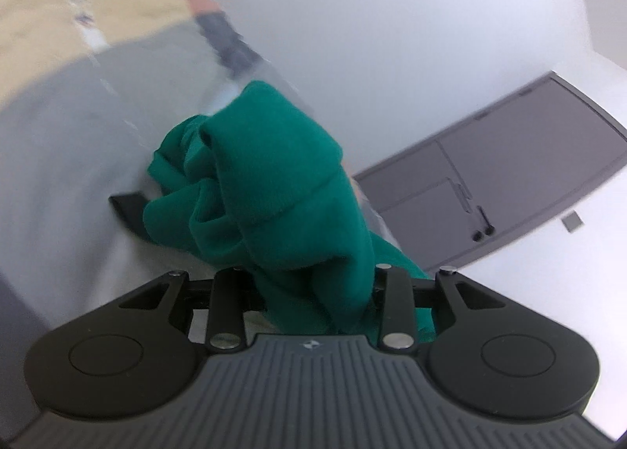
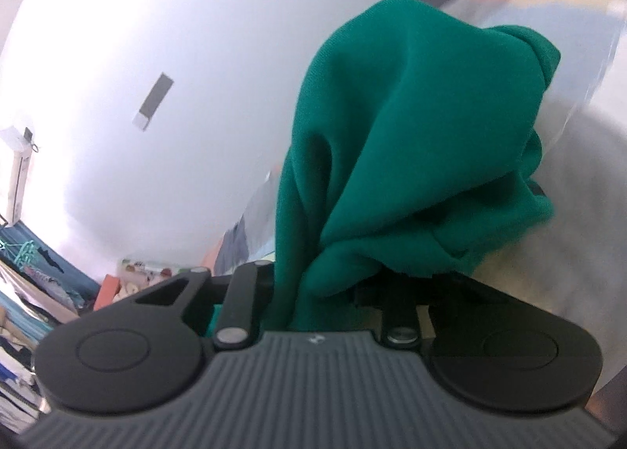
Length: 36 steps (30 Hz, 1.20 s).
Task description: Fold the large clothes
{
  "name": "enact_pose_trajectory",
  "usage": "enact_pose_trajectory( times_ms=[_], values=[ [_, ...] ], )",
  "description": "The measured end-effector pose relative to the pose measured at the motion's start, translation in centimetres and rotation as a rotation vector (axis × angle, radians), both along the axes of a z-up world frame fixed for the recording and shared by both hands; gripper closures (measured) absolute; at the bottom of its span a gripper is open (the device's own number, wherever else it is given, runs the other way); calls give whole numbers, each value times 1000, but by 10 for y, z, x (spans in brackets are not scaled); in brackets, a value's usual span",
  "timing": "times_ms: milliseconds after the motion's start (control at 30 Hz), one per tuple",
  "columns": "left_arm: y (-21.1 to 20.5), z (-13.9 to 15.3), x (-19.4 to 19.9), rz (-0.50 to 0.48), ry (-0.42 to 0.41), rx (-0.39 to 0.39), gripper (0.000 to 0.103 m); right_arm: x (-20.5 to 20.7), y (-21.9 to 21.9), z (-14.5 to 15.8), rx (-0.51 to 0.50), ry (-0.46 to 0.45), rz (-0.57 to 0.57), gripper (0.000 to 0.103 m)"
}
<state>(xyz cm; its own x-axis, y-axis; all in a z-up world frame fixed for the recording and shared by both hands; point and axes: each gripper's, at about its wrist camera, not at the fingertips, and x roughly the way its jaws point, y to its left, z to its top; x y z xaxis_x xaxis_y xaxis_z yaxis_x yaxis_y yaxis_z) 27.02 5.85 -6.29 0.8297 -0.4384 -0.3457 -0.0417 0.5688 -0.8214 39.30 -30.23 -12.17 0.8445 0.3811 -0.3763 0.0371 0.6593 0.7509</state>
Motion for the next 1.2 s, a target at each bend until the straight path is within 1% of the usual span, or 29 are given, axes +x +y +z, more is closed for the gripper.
enact_pose_trajectory(
  times_ms=[100,233,300,367,433,467,500,567,633,700,767,833,900,933,1033,1067,1100,1133,1200],
  values=[
    [-39,0,19,-51,-17,-26,64,-4,-36,11,-29,-59,-23,74],
    [-93,0,42,-122,-52,-26,64,-9,-85,14,-41,-114,-73,74],
    [-120,-1,43,-161,-69,-2,64,-18,-106,3,-29,-132,-107,74],
    [-141,-11,47,-195,-53,31,64,-29,-126,-13,-22,-125,-136,74],
    [-158,-28,50,-234,-2,61,64,-38,-140,-35,-3,-87,-162,74],
    [-163,-35,49,-248,3,77,64,-41,-145,-47,10,-59,-173,74],
    [-165,-41,47,-255,-10,100,64,-44,-150,-60,24,-30,-176,74],
    [-167,-48,42,-267,-25,137,63,-53,-152,-78,53,-40,-169,74],
    [-159,-57,42,-277,-17,131,63,-59,-149,-88,66,-66,-167,73],
    [-155,-64,41,-285,-6,124,63,-60,-148,-96,84,-72,-177,72],
    [-158,-67,39,-293,-8,138,63,-45,-164,-100,118,-74,-193,71],
    [-159,-67,41,-297,-9,146,63,-50,-175,-102,128,-82,-198,71],
    [-159,-65,40,-302,-10,155,63,-45,-175,-103,134,-84,-199,70],
    [-159,-64,39,-303,-7,158,62,-59,-182,-94,135,-83,-197,70],
    [-160,-60,36,-307,8,155,61,-58,-180,-96,128,-74,-197,68],
    [-160,-60,35,-308,11,150,59,-59,-179,-96,130,-66,-199,67],
    [-159,-61,35,-312,17,143,53,-57,-177,-94,139,-52,-199,64],
    [-159,-62,36,-319,25,137,44,-56,-175,-92,148,-33,-198,57],
    [-157,-64,32,-330,55,137,37,-58,-171,-84,152,-9,-208,48]
  ],
)
